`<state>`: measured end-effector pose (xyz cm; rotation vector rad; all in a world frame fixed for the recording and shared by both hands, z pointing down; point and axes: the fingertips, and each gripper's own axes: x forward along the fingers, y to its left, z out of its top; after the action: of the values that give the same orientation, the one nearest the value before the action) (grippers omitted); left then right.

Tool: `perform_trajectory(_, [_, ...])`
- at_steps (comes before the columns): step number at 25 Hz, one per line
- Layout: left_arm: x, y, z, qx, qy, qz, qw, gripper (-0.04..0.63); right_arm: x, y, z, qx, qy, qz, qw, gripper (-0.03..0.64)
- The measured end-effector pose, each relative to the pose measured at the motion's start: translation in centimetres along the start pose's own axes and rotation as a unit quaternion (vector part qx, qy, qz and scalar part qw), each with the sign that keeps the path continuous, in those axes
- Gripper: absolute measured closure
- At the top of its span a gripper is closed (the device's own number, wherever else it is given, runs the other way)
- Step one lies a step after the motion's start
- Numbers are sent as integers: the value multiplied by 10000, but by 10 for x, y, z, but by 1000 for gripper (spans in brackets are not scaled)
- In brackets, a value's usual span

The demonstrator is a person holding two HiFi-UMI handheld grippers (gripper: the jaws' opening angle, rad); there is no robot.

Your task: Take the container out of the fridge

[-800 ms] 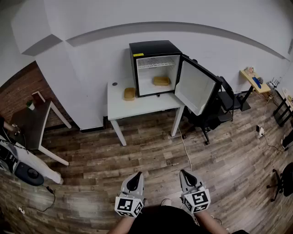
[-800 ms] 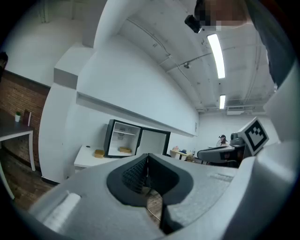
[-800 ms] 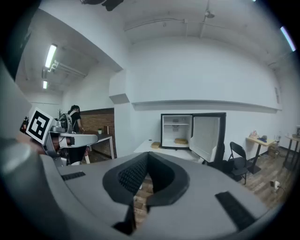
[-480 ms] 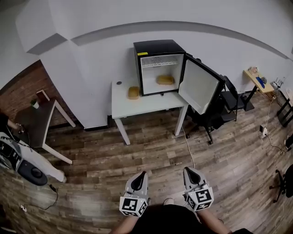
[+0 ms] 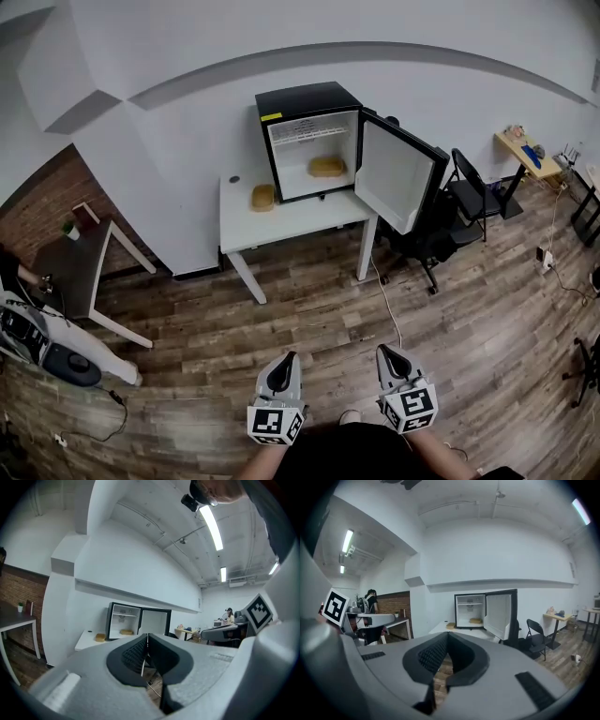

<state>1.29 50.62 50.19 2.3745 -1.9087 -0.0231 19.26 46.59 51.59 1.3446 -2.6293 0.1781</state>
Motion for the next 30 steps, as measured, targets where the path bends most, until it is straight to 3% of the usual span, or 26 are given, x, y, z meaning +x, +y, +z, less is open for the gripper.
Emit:
perform_trajectory(3, [9, -11, -5, 53, 71, -98, 9999, 578, -2, -20, -7, 33, 9, -192, 9998, 621])
perform_trajectory(12, [26, -26, -9, 134, 77, -76, 9999, 580, 5, -39, -32, 253, 230, -91, 9994, 621])
perform_trajectory(22, [98, -18, -12, -19, 109, -535, 9985, 580, 40, -69, -39, 330, 459, -396, 9976, 621])
perform_trajectory(30, [164, 24, -18, -140, 165, -618, 9979, 580, 113, -91, -22, 237, 658, -429, 9966, 621])
